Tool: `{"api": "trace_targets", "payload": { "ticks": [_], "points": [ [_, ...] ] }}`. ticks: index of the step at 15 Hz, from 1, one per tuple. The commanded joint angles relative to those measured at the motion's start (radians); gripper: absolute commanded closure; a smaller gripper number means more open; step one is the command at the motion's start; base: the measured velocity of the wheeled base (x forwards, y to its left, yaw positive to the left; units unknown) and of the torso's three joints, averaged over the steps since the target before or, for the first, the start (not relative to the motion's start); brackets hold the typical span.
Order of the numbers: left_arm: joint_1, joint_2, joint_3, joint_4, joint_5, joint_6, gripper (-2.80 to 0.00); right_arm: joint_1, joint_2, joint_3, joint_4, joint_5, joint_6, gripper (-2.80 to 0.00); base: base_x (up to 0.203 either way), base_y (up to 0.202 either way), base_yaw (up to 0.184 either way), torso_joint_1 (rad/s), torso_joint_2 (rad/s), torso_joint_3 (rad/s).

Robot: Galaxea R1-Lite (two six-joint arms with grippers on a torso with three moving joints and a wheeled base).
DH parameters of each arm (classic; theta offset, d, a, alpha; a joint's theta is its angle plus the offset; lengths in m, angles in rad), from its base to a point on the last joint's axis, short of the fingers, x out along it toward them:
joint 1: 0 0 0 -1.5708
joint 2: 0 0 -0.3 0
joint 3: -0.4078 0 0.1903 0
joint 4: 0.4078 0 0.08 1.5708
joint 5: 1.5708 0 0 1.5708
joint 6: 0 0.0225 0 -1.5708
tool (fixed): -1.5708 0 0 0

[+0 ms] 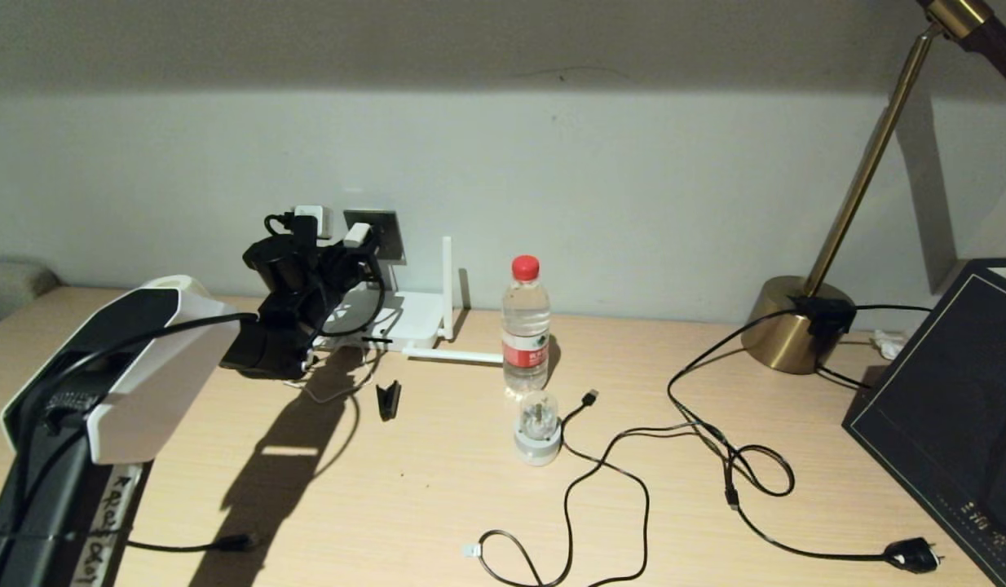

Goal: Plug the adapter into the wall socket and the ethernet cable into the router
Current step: Plug plug into socket

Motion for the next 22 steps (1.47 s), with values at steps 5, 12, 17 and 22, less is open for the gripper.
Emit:
{"api": "trace_targets", "payload": {
  "ticks": [5,12,17,22],
  "points": [
    [0.0,0.002,-0.021,0.001,0.0,-0.001,0.0,0.0,0.001,0.0,-0.001,0.0,0.0,0.0,0.0,0.0,0.0,0.0,0.0,0.0],
    [-0.005,0.009,-0.048,0.024,0.006,0.0,0.0,0.0,0.001,0.0,-0.001,0.0,-0.001,0.0,0.0,0.0,0.0,0.0,0.0,0.0],
    [-0.023,0.025,-0.079,0.021,0.048,-0.001,0.0,0.0,0.001,0.0,-0.001,0.0,-0.001,0.0,0.0,0.0,0.0,0.0,0.0,0.0],
    [-0.061,0.045,-0.108,0.03,0.073,-0.001,0.0,0.0,0.001,0.0,-0.001,0.0,-0.001,0.0,0.0,0.0,0.0,0.0,0.0,0.0]
  ]
}}
